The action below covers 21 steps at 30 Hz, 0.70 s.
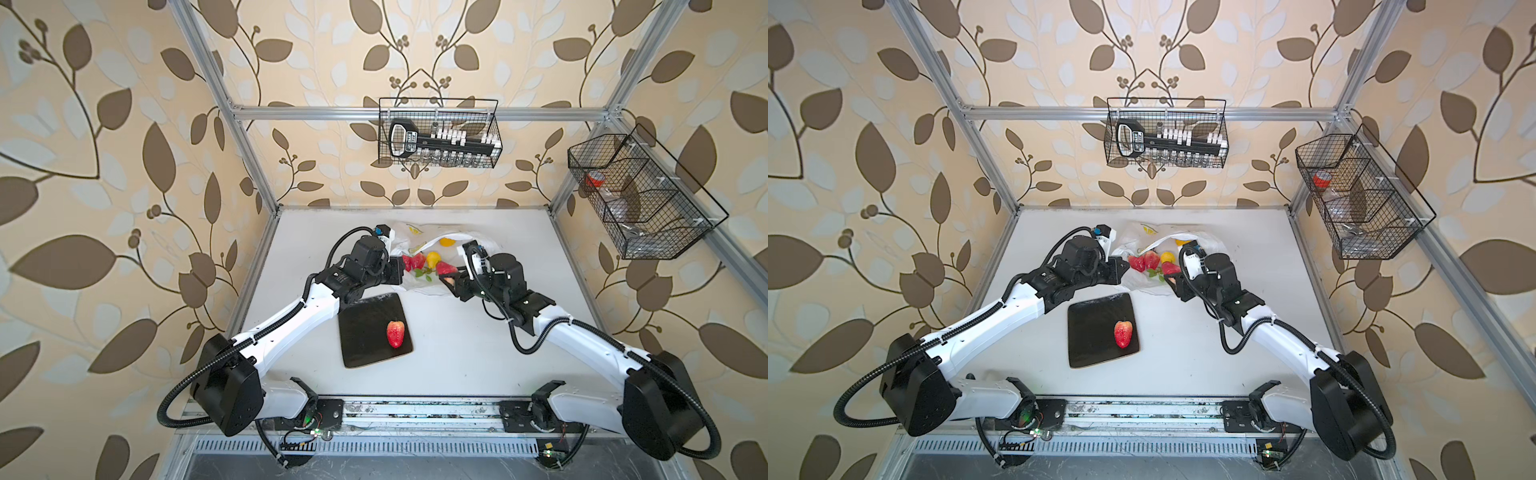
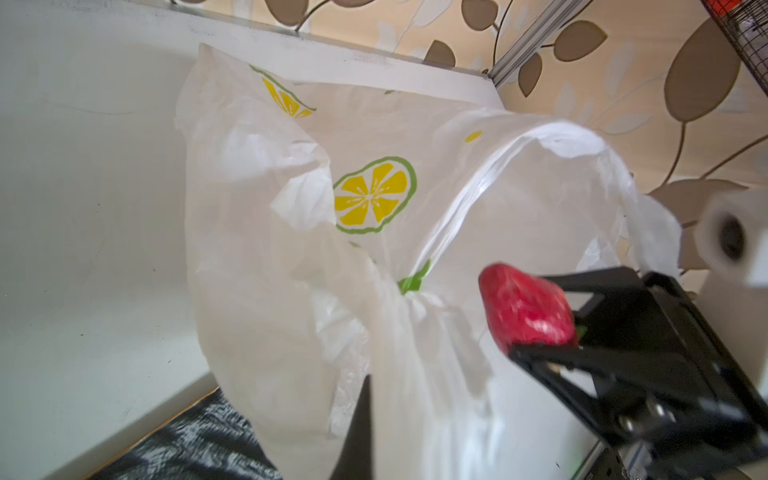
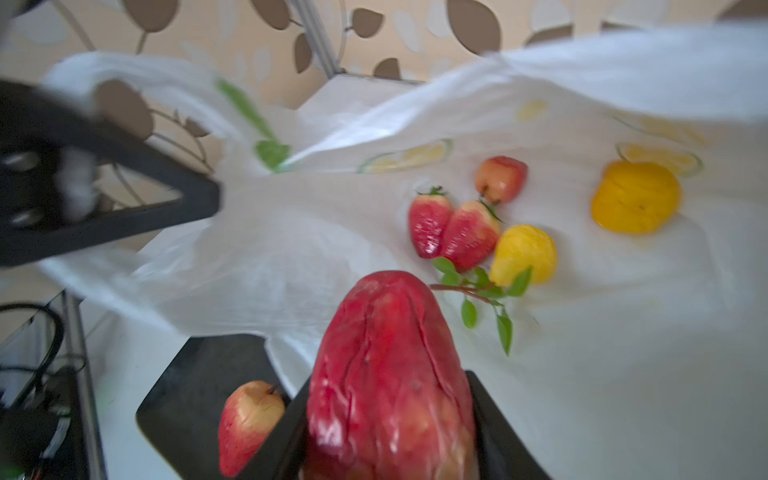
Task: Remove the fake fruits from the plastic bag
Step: 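Carry the peach to the black tray and open the right gripper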
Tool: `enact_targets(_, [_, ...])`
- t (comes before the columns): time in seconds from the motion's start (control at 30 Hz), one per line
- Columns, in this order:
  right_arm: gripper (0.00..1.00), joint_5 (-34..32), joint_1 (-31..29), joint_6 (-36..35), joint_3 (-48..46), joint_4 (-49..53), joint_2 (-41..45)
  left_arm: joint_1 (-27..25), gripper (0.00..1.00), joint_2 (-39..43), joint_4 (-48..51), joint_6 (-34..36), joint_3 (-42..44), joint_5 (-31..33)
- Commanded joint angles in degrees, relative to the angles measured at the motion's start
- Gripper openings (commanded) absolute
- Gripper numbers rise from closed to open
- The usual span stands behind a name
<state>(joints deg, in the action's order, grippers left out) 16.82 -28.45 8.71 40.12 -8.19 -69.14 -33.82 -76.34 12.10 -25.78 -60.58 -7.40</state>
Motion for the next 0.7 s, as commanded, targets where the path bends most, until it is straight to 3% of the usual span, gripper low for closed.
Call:
enact_targets(0.0, [0.47,5.95,-5.6,-9.27,-1.98,-3.48,2.66,-0.26,0.0,-0.21,-1.9,-0.66,-2.79,-0.14])
enact_targets(0.17, [0.47,1.93,-16.15,-15.61,-1.82,-2.67,-0.45,-0.18,0.0,-0.02,-1.56,-0.5,-2.92,0.08])
enact_targets(0.37, [0.46,-6.5,-28.69,-17.68,1.35,-6.92,-12.67,-0.12,0.0,0.41,-0.06,0.87,-3.92,0.96])
enact_targets(0.67, [0.47,-11.08,-34.72,-17.06,8.92,-9.92,-28.84,-0.1,0.0,2.02,1.95,2.7,-3.94,2.58])
